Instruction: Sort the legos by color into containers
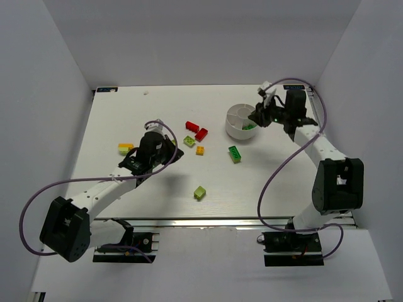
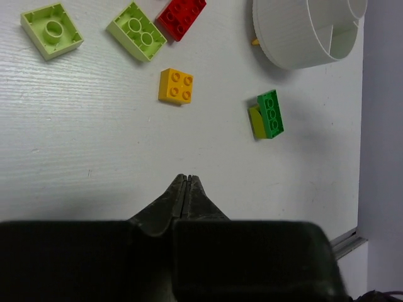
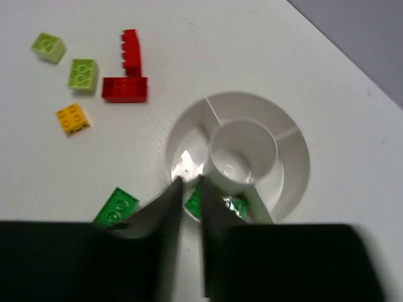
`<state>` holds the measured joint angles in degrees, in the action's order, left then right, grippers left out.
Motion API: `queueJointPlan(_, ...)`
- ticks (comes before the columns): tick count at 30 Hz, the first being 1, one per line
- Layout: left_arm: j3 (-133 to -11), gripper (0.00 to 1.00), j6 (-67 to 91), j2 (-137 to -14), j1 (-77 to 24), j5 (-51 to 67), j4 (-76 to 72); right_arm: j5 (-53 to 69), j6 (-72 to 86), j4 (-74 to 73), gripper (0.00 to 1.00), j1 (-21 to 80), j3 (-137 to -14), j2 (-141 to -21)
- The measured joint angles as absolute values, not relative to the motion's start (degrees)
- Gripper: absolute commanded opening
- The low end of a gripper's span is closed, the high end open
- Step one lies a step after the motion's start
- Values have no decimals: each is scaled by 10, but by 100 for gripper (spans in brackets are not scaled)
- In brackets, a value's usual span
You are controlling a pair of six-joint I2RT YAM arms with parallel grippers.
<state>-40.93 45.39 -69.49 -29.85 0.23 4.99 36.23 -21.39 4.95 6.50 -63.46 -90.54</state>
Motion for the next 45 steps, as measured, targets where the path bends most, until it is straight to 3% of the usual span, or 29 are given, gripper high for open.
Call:
queueJointPlan(1, -409, 4, 451, -692, -298, -3, 53, 379, -244, -17, 1, 75, -684, -915)
queueJointPlan(2, -409, 4, 449, -688, -298, -10, 56, 383, -265, -58, 3, 88, -713, -918)
queueJointPlan(4, -409, 6, 448, -679, -298, -21, 61, 371, -287, -114, 16, 135, -726, -910)
queueJointPlan(7, -409, 17, 445, -662, -298, -38, 68, 322, -279, -174, 49, 223, -689, -900)
queueJointPlan(8, -409, 21, 445, -658, -298, -41, 71, 307, -267, -191, 73, 247, -675, -901)
queueJointPlan(9, -409, 25, 445, -652, -298, -45, 74, 289, -251, -211, 89, 262, -665, -903)
queueJointPlan(13, -403, 41, 448, -627, -298, -60, 81, 218, -204, -241, 89, 267, -658, -912)
queueJointPlan(17, -397, 45, 451, -606, -298, -71, 90, 135, -142, -260, 89, 263, -686, -943)
queueJointPlan(26, -391, 46, 457, -601, -298, -75, 90, 58, -64, -267, 78, 263, -715, -1039)
queueJointPlan(45, -379, 47, 461, -602, -298, -75, 90, 34, -42, -255, 69, 264, -798, -1115)
